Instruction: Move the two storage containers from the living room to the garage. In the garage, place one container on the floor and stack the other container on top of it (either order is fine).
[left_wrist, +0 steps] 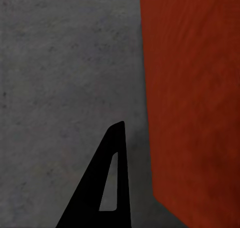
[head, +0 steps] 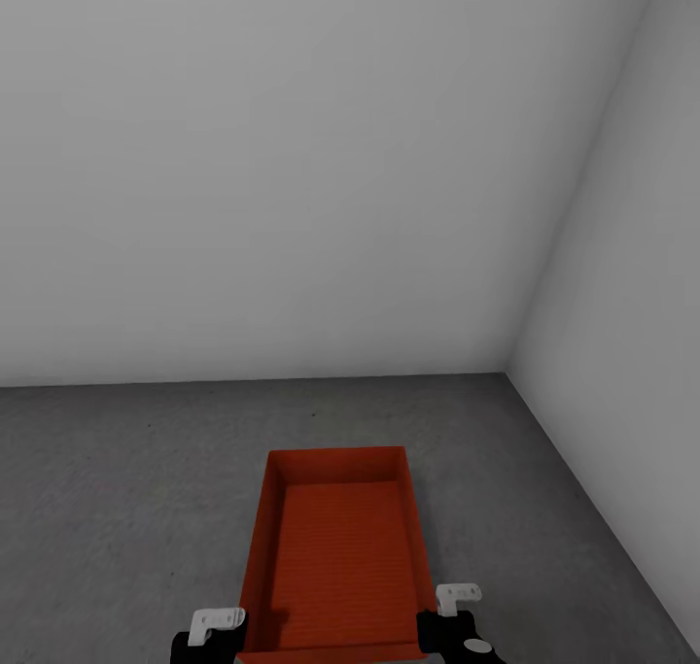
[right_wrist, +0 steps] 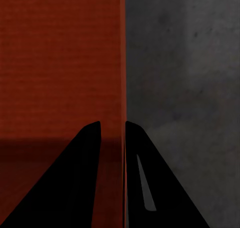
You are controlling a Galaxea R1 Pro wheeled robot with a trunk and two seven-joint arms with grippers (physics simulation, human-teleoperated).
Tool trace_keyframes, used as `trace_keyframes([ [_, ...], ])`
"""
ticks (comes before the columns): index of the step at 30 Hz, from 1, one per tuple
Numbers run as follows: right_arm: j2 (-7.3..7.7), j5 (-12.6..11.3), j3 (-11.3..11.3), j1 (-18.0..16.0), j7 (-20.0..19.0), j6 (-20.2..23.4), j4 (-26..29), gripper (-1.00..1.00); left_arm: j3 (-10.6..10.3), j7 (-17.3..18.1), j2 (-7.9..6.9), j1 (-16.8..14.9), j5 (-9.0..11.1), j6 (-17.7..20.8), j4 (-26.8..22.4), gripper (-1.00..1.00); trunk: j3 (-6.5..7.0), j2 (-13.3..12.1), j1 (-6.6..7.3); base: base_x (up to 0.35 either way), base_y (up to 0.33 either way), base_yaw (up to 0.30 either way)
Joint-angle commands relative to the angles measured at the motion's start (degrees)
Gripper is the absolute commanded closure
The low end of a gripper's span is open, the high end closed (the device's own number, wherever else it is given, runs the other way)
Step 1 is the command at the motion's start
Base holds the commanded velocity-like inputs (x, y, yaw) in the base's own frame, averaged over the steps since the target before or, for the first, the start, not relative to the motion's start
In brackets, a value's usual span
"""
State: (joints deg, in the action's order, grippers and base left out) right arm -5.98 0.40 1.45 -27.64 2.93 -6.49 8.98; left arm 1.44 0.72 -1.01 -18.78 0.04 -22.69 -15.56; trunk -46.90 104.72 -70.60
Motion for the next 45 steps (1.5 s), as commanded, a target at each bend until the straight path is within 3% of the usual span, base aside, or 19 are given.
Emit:
trace_keyframes([
  [1, 0.01, 0.13, -0.36, -0.05, 0.40, -0.19, -0.02, 1.00, 0.49, -0.11, -0.02, -0.03, 0.20, -0.16, 0.03, 1.00, -0.04, 0.02, 0.01, -0.015, 0.000, 0.000],
  [13, 0.01, 0.13, -0.39, -0.05, 0.40, -0.19, -0.02, 1.00, 0.50, -0.11, -0.04, -0.03, 0.22, -0.16, 0.05, 1.00, -0.04, 0.02, 0.01, -0.003, 0.000, 0.000],
  [29, -0.04, 0.13, -0.40, -0.05, 0.39, -0.19, -0.02, 1.00, 0.49, -0.11, -0.04, -0.03, 0.21, -0.16, 0.10, 1.00, -2.92, 6.44, -3.50, 0.000, 0.000, 0.000],
  [34, -0.02, 0.13, -0.40, -0.05, 0.39, -0.19, -0.02, 1.00, 0.49, -0.11, -0.04, -0.03, 0.20, -0.16, 0.10, 1.00, -2.92, 6.44, -3.50, 0.000, 0.000, 0.000],
  [45, -0.02, 0.13, -0.40, -0.05, 0.39, -0.19, -0.02, 1.00, 0.49, -0.11, -0.04, -0.03, 0.18, -0.16, 0.10, 1.00, -4.89, 10.85, -5.92, 0.000, 0.000, 0.000],
])
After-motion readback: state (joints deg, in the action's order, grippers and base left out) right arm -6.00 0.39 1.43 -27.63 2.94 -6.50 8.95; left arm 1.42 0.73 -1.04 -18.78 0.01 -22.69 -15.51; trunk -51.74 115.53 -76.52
